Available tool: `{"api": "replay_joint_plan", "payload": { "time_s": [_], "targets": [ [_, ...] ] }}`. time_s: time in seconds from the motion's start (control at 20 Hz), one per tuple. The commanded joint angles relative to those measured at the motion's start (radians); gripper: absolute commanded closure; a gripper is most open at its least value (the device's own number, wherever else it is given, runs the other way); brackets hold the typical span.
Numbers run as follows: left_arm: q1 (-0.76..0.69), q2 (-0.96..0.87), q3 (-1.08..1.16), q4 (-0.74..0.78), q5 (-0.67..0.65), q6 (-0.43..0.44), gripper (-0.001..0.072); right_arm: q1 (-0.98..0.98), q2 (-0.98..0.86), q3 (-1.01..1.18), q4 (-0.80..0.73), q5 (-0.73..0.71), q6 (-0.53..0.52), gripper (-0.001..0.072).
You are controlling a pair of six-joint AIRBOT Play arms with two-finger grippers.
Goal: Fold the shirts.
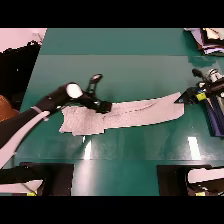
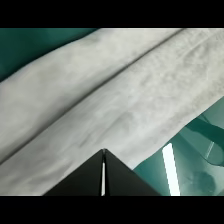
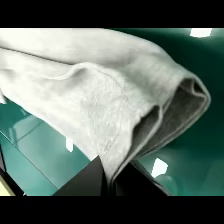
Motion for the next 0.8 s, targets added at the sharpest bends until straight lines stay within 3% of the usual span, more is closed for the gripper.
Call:
{"api": "replay_joint_plan", "payload": {
  "time_s": [0.0,0.2,0.75],
  "targets": [
    [-0.106,-0.197,0.185,-0.018,-0.013,-0.004,0.0682,0.048,0.144,0.001,0.103,-0.008,0.072,0.0698],
    [-0.146,-0.322,0.342,-0.021,-0.028,-0.005,0.0682,0.158,0.264,0.003,0.174,-0.01,0.138,0.0698],
    [-0.143,-0.327,0.351,0.117,-0.101,-0.005,0.0682,0.39,0.395,0.032,0.174,-0.115,0.167,0.0698]
  ]
}}
